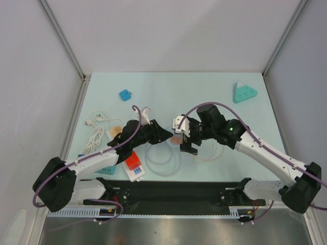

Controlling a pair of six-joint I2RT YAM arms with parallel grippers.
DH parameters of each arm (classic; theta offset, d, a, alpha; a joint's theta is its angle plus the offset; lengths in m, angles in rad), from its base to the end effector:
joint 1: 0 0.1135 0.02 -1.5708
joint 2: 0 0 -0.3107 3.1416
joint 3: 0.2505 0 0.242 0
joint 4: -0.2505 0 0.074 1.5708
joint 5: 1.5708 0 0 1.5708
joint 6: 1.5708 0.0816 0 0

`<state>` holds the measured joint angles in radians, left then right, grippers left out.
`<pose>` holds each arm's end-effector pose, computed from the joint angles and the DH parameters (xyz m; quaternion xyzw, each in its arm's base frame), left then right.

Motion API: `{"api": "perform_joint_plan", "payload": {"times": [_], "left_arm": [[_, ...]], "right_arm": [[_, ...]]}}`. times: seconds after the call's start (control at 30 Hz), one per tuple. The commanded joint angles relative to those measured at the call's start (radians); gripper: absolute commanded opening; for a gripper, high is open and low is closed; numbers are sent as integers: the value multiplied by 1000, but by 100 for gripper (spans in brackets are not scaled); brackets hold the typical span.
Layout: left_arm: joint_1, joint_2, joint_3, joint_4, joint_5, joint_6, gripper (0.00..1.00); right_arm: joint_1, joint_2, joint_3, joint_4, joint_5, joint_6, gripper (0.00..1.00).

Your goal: Pull the plug off the socket

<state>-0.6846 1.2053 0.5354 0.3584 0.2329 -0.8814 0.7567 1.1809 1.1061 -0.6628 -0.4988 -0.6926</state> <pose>0.2019 -0.1891 0.2581 -0.0108 0.8056 -0.4791 0.3483 0.1535 0.1986 0.3452 -0.6622 0.5973 0.2382 0.3847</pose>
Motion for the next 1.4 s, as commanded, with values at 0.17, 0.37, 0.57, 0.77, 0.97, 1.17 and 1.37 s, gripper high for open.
{"api": "perform_joint_plan", "payload": {"times": [0.17,0.37,0.57,0.77,0.97,1.17,1.37], "left_arm": [[-36,-32,72,7,-98,-120,0],[-46,-35,74,11,-101,-156,0],[-55,-35,64,40,-95,-180,0],[-58,-39,49,53,-93,-189,0],[-58,-26,31,36,-159,-162,0],[-59,63,35,-64,-291,-28,0],[-58,96,-35,5,-322,58,0]], "right_arm": [[81,71,6,158,166,88,90],[95,97,-15,184,190,102,82],[95,138,-11,180,169,114,73],[98,169,3,155,154,102,35],[98,154,60,42,122,18,0],[67,108,133,-70,126,-64,0],[-26,76,133,-132,4,-142,0]]}}
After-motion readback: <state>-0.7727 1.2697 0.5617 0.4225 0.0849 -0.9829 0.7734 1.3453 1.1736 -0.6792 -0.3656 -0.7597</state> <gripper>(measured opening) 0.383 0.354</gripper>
